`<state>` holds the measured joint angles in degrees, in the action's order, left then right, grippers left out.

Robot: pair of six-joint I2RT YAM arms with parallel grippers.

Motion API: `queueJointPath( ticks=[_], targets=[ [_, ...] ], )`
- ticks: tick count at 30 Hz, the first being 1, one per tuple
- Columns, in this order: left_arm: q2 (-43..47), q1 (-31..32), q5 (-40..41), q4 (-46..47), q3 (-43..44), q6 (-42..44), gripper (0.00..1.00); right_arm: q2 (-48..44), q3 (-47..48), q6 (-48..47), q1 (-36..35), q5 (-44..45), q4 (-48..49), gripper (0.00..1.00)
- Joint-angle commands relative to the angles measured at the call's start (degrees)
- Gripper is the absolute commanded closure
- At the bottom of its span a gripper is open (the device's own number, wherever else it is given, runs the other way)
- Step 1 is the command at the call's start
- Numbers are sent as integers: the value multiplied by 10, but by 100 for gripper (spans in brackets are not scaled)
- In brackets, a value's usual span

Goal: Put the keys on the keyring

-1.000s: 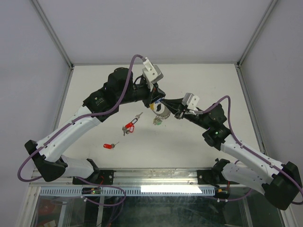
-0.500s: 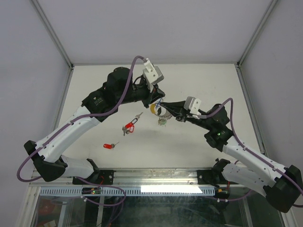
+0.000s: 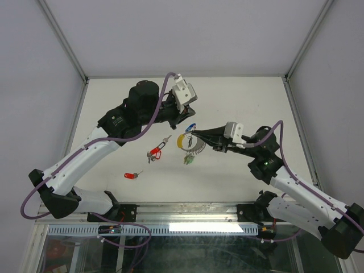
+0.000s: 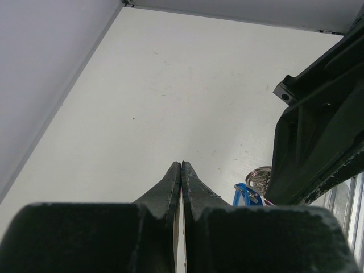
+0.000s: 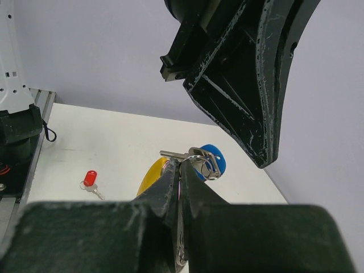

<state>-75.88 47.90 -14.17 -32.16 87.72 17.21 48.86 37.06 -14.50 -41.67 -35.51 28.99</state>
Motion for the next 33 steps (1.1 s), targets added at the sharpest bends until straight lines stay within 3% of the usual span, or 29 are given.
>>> queueJointPath(
  ticks=[1,6,9,15,16,18,20,21,24,26,27,30,33],
  targets=[
    [-1,-3,-22,0,17,18,100,-12,18,15,-3,4,60,100],
    [15,-3,30,23,7,1,100,-18,20,17,-3,71,49,100],
    [41,-3,65,65,-16,-17,100,-17,31,54,-3,165,29,100],
    [76,-7,96,119,-61,-43,90,34,107,165,6,422,-189,100],
    [76,-8,95,117,-63,-46,90,56,115,179,18,420,-226,100],
    [75,-8,92,115,-65,-49,90,78,120,205,45,324,-251,100],
    [74,-8,92,110,-65,-51,90,74,105,216,42,188,-190,100],
    [74,-8,94,109,-65,-51,90,65,96,219,38,160,-154,100],
    [75,-8,96,108,-68,-52,90,25,72,218,39,181,-109,100],
    [73,-8,95,109,-68,-53,90,28,86,234,76,352,-161,100],
    [72,-8,95,109,-68,-54,90,41,101,250,103,356,-203,100],
    [67,-8,93,108,-65,-54,90,75,113,287,155,246,-265,100],
    [68,-8,89,109,-66,-52,91,71,79,311,156,146,-199,100]
  ],
)
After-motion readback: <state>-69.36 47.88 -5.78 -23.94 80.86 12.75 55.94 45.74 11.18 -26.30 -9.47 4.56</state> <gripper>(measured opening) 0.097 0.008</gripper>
